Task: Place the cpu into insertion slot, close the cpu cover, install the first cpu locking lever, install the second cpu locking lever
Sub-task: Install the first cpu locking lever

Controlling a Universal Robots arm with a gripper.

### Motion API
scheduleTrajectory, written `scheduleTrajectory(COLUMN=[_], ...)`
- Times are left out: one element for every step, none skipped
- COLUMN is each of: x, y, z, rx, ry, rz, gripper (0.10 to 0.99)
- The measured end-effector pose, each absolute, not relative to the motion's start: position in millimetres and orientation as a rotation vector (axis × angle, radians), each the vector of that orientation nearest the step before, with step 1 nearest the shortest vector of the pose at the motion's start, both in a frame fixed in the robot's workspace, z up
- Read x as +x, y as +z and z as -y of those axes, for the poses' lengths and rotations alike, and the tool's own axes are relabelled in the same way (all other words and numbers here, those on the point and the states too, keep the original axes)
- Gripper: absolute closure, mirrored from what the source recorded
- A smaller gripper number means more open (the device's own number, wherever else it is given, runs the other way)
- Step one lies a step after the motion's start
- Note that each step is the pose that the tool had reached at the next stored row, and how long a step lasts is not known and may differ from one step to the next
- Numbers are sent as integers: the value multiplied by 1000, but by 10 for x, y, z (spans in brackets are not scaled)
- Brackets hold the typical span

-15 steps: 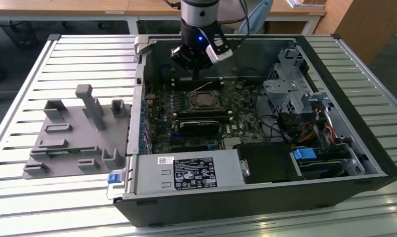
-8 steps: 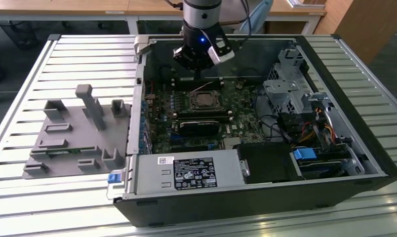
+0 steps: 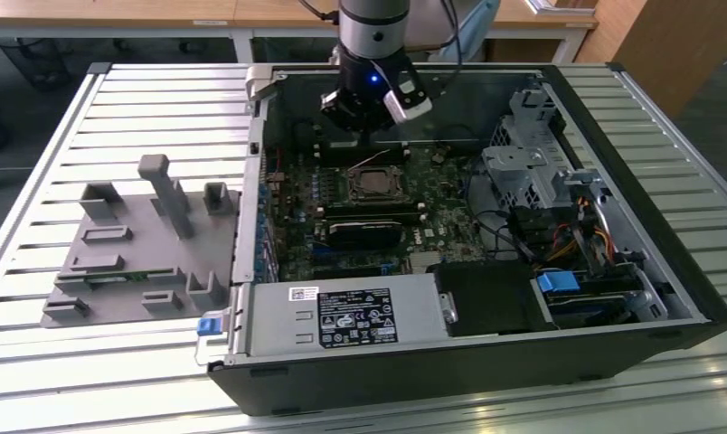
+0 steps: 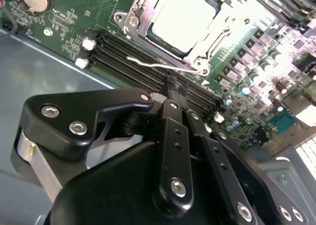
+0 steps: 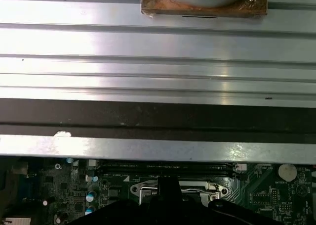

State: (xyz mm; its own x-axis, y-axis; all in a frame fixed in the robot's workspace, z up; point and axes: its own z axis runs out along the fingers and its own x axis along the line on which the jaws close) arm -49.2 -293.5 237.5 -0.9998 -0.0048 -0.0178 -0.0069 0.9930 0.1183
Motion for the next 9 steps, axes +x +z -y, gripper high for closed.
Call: scheduleTrajectory(x=[-490,-486,-483,-477,-469,-464,-459,-452,-443], y=[2359,2348,2340,2336,2332,2329,2326,2323,2320], z=[2935,2935,2935,2935,2935,2935,2935,2935,2935], rx=[-9,-9,-10,-10,-13,-18,-27,-34,-38], ry=[185,185,185,185,185,185,185,185,185], rz=[-3119,-3119,-3119,-3119,-3119,-3119,-3119,-3119,-3119], gripper=[980,980,980,980,980,980,980,980,980])
